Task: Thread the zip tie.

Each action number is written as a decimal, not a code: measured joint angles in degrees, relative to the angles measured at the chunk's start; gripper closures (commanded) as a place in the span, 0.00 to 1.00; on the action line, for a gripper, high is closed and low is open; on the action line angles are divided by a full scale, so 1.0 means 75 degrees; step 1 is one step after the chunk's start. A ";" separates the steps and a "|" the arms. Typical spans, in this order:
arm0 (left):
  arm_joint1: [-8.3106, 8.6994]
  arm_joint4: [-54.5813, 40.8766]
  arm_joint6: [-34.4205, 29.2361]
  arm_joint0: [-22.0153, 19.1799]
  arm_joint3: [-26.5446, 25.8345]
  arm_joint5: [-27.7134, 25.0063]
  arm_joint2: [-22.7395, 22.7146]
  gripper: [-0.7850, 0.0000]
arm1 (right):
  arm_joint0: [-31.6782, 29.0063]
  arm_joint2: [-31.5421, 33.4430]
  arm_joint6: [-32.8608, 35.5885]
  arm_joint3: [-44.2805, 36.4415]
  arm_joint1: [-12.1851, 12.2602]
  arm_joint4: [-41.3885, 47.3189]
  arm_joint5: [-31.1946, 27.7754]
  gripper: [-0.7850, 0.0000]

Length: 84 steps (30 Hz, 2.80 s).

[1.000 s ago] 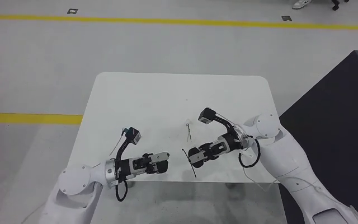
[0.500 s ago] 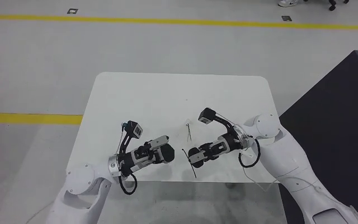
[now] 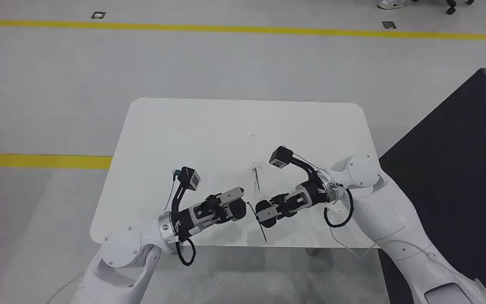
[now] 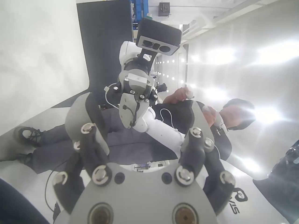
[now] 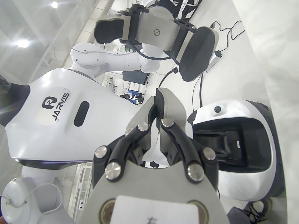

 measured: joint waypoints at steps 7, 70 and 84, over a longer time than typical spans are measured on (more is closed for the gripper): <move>0.0012 0.0164 0.0179 0.0024 -0.0061 -0.0103 0.0071 0.40 | 0.0000 0.0000 0.0000 0.0000 0.0000 0.0000 0.0000 1.00; 0.0123 0.0551 0.0502 0.0002 -0.0077 -0.0239 0.0304 0.67 | 0.0000 0.0000 0.0000 0.0000 0.0000 0.0000 0.0000 1.00; 0.0152 0.0649 0.0519 0.0066 -0.0100 -0.0242 0.0333 0.76 | 0.0000 0.0000 0.0000 0.0000 0.0000 0.0000 0.0000 1.00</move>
